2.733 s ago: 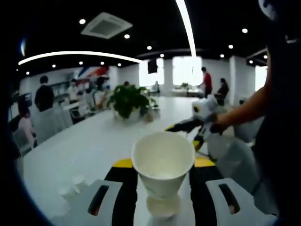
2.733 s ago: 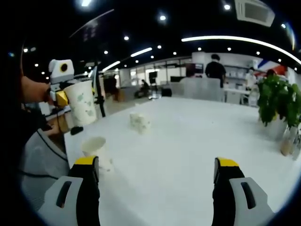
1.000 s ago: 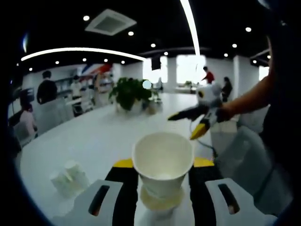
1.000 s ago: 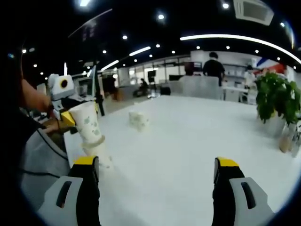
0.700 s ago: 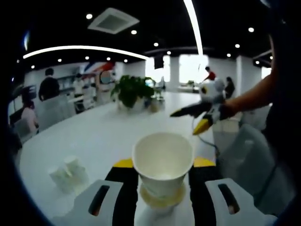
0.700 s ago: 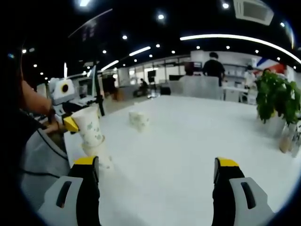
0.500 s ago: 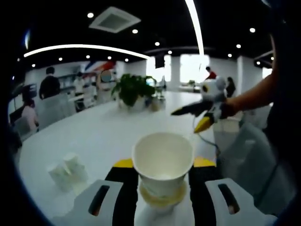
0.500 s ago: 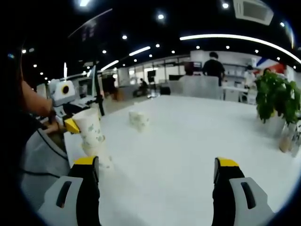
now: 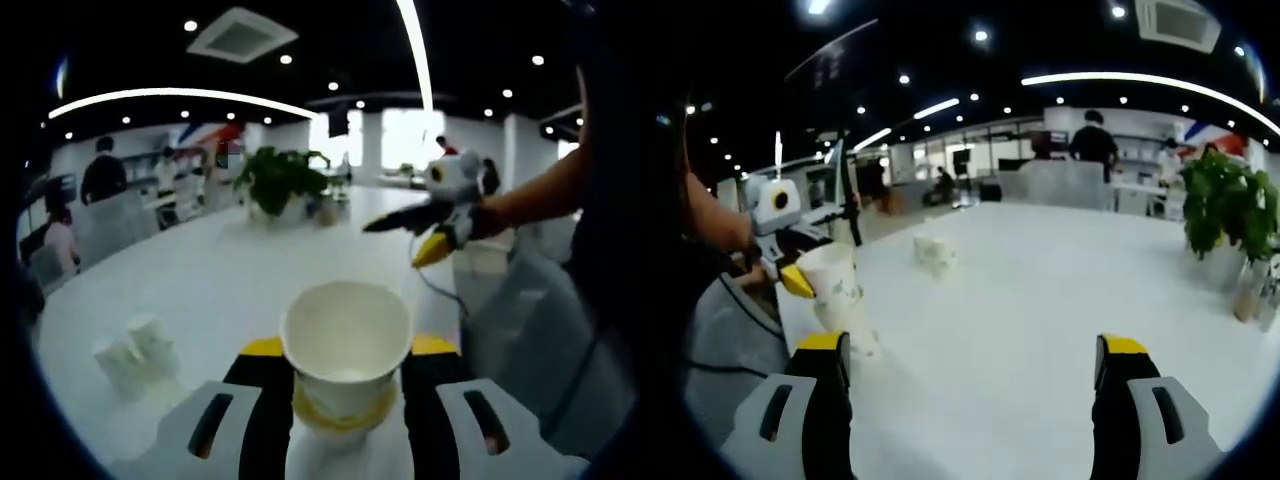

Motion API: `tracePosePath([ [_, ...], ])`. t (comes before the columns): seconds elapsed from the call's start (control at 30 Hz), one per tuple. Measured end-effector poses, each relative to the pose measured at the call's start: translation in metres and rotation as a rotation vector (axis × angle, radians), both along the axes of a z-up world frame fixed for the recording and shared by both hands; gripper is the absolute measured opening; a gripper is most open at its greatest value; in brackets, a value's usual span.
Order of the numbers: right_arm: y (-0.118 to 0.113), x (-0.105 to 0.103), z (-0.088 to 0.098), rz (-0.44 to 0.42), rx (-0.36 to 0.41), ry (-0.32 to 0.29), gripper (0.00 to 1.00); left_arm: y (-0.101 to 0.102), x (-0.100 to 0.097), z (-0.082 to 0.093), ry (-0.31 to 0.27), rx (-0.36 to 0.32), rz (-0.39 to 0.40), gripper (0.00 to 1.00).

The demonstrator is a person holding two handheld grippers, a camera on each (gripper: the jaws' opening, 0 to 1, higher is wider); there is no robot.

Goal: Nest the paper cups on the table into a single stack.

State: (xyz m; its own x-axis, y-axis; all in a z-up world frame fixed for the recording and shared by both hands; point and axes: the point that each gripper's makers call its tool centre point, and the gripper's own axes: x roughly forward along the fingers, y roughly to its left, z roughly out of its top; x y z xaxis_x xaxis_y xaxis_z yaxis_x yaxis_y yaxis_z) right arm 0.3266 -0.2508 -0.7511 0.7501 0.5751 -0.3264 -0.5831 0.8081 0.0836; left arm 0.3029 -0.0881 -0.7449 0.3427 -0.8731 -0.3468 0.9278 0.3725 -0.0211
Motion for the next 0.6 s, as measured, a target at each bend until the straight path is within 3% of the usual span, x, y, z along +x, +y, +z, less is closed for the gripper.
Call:
tracePosePath([
  [0.6, 0.002, 0.002, 0.001, 0.009, 0.001, 0.001, 1.00, 0.006, -0.005, -0.027, -0.008, 0.095, -0.013, 0.41],
])
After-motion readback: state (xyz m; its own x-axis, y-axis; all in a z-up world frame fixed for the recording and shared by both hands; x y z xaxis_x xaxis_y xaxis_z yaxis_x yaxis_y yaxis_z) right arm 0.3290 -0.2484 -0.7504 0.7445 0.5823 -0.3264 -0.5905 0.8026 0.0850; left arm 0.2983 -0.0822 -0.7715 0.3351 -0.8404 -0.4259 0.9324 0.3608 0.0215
